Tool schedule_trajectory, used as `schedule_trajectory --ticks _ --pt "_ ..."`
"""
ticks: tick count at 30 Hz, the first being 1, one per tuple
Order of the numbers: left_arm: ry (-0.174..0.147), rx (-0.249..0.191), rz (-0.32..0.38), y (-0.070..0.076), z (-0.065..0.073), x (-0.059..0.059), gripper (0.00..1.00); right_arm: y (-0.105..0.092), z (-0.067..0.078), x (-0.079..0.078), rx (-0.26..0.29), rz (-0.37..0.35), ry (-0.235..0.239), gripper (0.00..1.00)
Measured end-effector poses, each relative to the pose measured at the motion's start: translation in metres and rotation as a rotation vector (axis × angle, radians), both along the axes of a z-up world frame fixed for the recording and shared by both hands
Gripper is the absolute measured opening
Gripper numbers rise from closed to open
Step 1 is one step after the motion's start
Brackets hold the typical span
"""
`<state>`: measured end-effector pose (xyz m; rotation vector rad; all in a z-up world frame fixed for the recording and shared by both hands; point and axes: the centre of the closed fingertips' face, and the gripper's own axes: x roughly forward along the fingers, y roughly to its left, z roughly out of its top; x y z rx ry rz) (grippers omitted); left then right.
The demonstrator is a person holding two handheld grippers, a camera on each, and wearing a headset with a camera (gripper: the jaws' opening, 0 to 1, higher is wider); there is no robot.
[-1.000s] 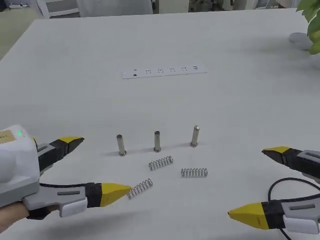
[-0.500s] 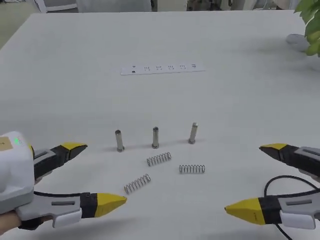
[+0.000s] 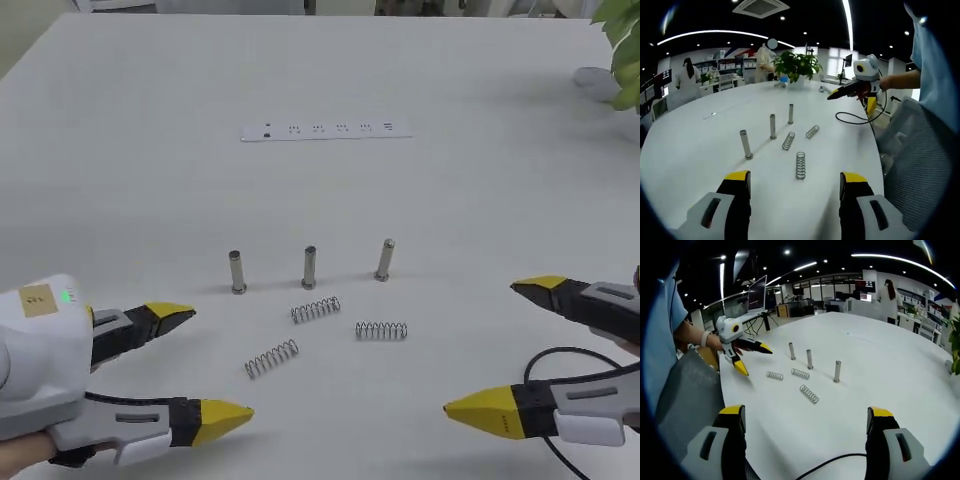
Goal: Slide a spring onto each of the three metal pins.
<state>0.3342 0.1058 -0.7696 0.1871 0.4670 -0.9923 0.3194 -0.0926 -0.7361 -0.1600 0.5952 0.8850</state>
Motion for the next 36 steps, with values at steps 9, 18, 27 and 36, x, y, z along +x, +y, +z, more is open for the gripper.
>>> schedule_trajectory --ticks 9,18,27,36 --pt "-0.002 0.022 -0.017 -0.003 -0.008 -0.002 0.53 0.003 0.0 0.0 -0.001 0.01 0.001 1.0" --pt "0.004 0.018 -0.023 -0.007 -0.013 -0.002 0.45 0.003 -0.001 -0.002 -0.006 0.014 0.007 1.0" --pt "0.016 0.039 -0.025 -0.01 -0.023 0.0 0.32 0.004 -0.002 -0.002 -0.006 0.021 0.013 1.0" --pt "0.017 0.043 -0.028 -0.015 -0.026 0.002 0.24 0.006 -0.004 -0.004 -0.004 0.031 0.019 1.0"
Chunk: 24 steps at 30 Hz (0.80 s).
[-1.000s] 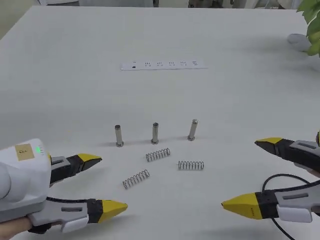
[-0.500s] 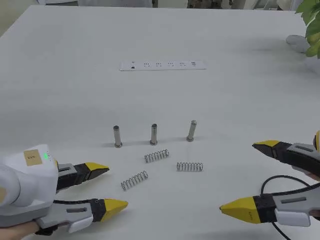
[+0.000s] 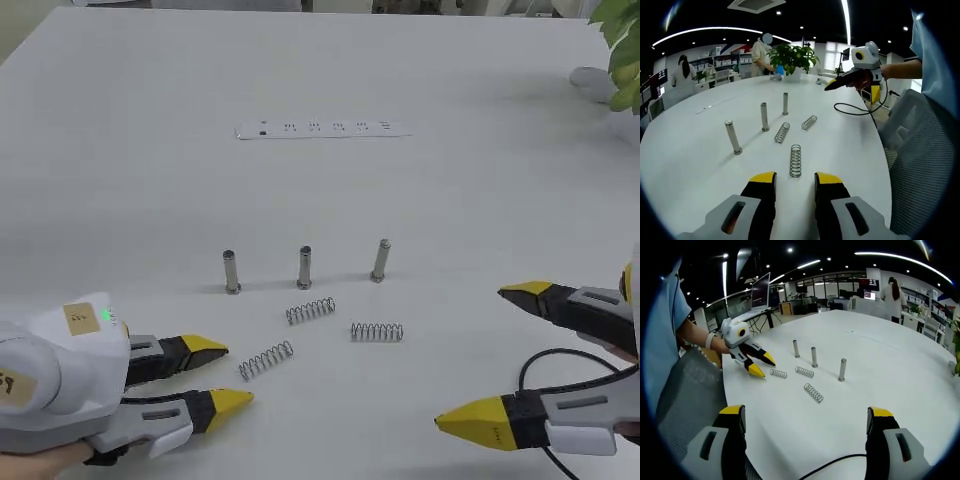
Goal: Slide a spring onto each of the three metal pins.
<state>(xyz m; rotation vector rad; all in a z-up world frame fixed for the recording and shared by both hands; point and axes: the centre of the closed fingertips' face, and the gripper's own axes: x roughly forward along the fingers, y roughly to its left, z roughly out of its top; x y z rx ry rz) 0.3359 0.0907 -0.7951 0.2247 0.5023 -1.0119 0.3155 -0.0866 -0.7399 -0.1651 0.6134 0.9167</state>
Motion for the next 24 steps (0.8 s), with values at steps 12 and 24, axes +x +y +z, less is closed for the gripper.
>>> schedule_trajectory --ticks 12,24 --pt "-0.003 0.003 0.002 -0.005 -0.0032 0.0046 0.17 -0.0005 -0.0037 -0.0005 -0.016 0.016 0.0 1.0" --pt "-0.007 0.009 0.009 -0.0091 -0.004 0.0094 0.09 -0.0006 -0.0037 -0.0006 -0.009 0.01 0.004 1.0"
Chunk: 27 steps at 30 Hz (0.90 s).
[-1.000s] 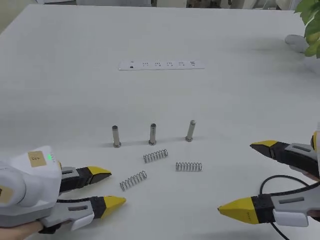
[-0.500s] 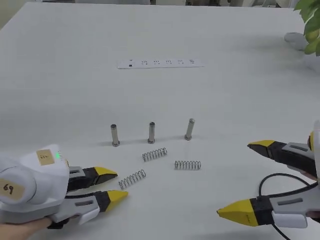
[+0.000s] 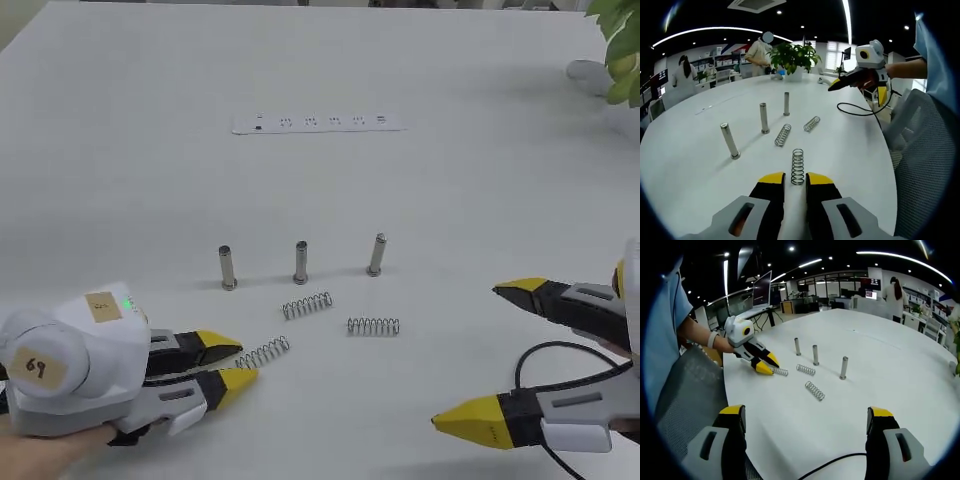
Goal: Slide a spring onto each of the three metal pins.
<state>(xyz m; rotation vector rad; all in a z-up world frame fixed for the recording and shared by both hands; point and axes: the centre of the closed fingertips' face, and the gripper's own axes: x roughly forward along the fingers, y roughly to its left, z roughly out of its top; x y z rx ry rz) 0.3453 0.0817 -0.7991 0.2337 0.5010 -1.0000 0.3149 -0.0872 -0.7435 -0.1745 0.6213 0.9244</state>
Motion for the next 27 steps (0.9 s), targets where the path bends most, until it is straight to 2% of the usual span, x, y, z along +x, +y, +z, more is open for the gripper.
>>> schedule_trajectory --ticks 15,21,27 --pt "0.008 0.02 -0.002 0.0016 -0.002 -0.0031 0.03 0.0013 -0.0005 -0.0017 0.007 -0.003 0.004 1.0" --pt "0.019 0.011 0.007 0.0016 -0.0018 -0.0034 0.03 0.0019 -0.0003 -0.0016 0.011 -0.004 0.003 1.0" --pt "0.013 -0.007 0.017 0.0 0.0024 -0.0021 0.02 0.0036 0.0 -0.0021 0.016 -0.004 0.004 1.0"
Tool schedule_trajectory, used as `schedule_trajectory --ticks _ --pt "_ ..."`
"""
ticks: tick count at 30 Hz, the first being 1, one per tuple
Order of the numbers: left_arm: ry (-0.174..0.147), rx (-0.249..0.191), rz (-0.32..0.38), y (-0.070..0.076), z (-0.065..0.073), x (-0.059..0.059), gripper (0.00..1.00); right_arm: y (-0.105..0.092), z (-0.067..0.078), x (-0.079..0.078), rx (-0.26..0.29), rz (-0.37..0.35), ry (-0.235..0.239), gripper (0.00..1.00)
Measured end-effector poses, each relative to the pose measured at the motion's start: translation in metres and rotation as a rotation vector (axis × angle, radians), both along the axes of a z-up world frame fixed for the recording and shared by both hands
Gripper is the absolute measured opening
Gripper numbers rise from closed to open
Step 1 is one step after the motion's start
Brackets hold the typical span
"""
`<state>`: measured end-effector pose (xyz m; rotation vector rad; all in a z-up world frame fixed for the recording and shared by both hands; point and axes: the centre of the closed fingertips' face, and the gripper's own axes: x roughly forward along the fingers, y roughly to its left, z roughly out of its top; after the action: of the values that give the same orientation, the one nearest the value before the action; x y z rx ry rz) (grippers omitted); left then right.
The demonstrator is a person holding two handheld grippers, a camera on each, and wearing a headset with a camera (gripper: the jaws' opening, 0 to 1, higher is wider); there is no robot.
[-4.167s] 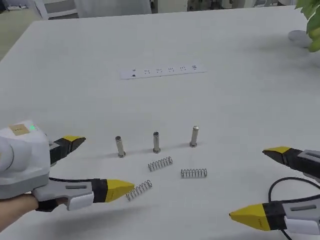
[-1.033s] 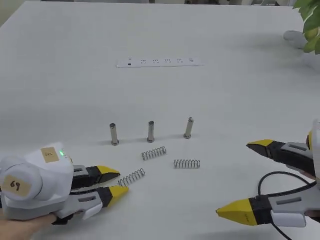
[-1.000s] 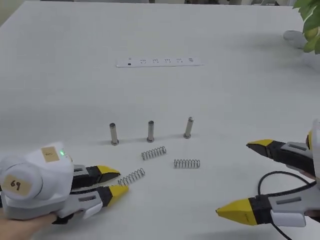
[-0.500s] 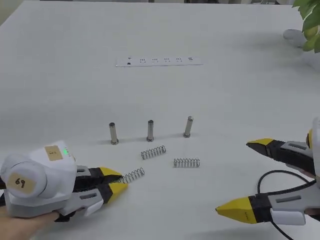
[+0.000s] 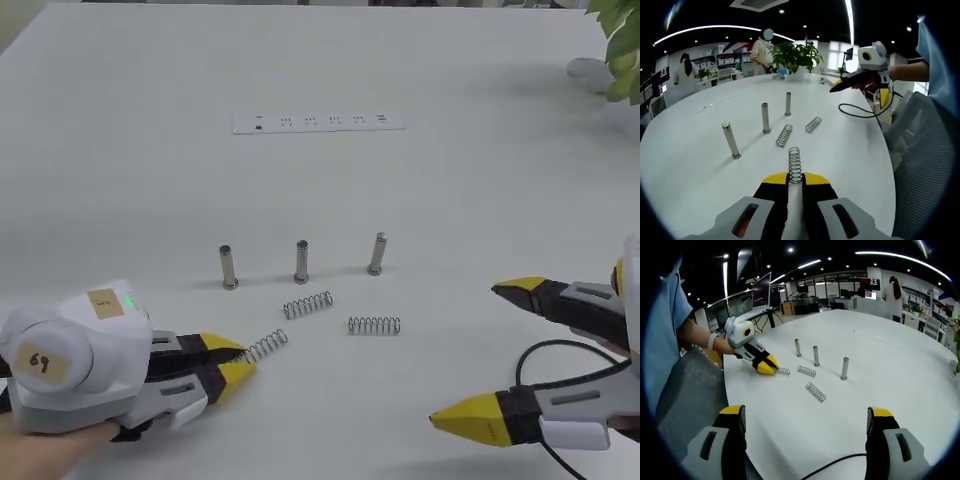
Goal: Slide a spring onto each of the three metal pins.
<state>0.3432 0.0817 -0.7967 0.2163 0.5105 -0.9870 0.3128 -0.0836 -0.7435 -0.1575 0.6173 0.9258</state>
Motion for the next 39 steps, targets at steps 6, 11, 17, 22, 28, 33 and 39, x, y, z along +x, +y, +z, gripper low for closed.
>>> schedule_trajectory --ticks 6,11,17,22,28,33,39 --pt "-0.02 -0.022 -0.005 -0.006 0.012 -0.001 0.02 0.003 0.002 0.0 0.013 0.001 0.003 1.0" --pt "-0.041 -0.054 -0.028 -0.015 0.027 -0.002 0.02 0.007 0.005 0.001 0.017 0.012 -0.003 0.99" --pt "-0.053 -0.07 -0.085 -0.027 0.036 -0.01 0.02 0.01 0.009 0.003 0.02 0.025 -0.012 0.98" --pt "-0.055 -0.087 -0.108 -0.033 0.041 -0.015 0.02 0.014 0.011 0.002 0.032 0.037 -0.01 0.96" --pt "-0.054 -0.094 -0.13 -0.038 0.044 -0.021 0.02 0.023 0.015 0.0 0.039 0.065 -0.011 0.9" --pt "-0.06 -0.102 -0.141 -0.041 0.049 -0.023 0.02 0.032 0.016 0.0 0.048 0.087 -0.01 0.86" --pt "-0.06 -0.104 -0.17 -0.044 0.051 -0.026 0.02 0.044 0.017 -0.003 0.036 0.141 -0.005 0.76"
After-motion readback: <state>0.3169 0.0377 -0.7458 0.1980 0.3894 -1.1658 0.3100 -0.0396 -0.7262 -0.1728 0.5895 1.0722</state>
